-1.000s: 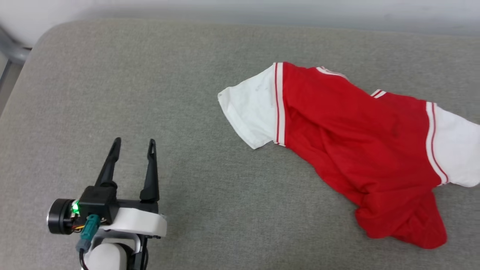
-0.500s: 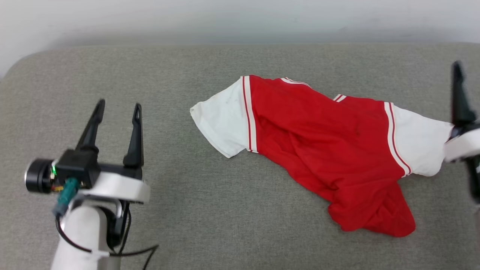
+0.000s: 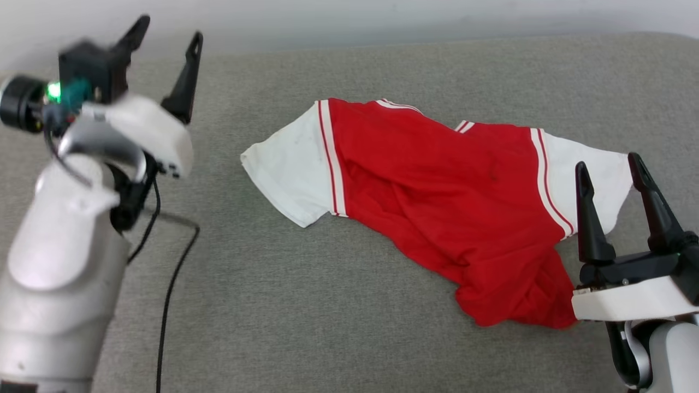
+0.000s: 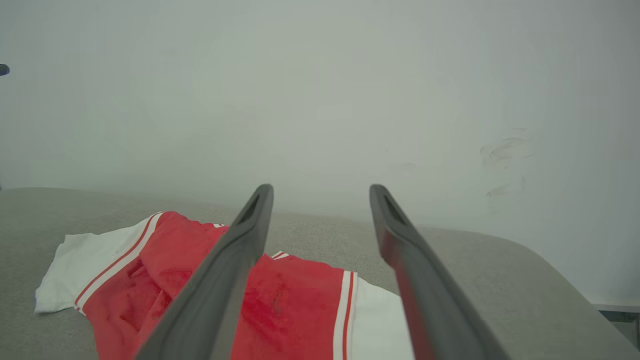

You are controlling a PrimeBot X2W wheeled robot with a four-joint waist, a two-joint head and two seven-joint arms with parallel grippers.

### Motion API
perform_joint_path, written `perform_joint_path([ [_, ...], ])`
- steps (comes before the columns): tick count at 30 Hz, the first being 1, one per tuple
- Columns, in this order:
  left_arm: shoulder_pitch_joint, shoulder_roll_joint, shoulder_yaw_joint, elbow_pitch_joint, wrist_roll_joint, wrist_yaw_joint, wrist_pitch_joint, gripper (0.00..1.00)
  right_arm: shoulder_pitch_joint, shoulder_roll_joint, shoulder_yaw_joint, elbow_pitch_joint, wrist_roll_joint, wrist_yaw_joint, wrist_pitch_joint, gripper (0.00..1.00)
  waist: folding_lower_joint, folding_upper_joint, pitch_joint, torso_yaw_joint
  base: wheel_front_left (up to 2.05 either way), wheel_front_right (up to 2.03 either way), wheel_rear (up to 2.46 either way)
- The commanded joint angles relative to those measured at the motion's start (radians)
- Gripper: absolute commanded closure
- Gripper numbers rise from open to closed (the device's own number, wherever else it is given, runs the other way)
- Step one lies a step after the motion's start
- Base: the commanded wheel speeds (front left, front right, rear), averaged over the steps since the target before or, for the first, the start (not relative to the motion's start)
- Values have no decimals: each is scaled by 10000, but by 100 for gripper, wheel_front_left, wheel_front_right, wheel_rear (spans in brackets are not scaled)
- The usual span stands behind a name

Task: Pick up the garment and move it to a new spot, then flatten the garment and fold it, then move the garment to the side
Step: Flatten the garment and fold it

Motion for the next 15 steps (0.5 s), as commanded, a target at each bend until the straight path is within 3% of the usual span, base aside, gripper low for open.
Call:
perform_joint_path([
  [1, -275, 153, -253, 116, -318, 2, 450, 0, 131, 68, 12, -149, -24, -10, -23, 0, 0, 0, 119, -133, 0, 0, 0],
  [10, -2409, 1396, -2956, 901, -3381, -1, 5482, 0, 259, 143, 23, -539, -301, -10, -22, 0, 0, 0, 624, -544, 0, 0, 0],
  [15, -3160, 1779, -4268, 1291, -4551, -1, 7417, 0, -30, 191, 148, -562, -311, -10, -22, 0, 0, 0, 990, -738, 0, 0, 0],
])
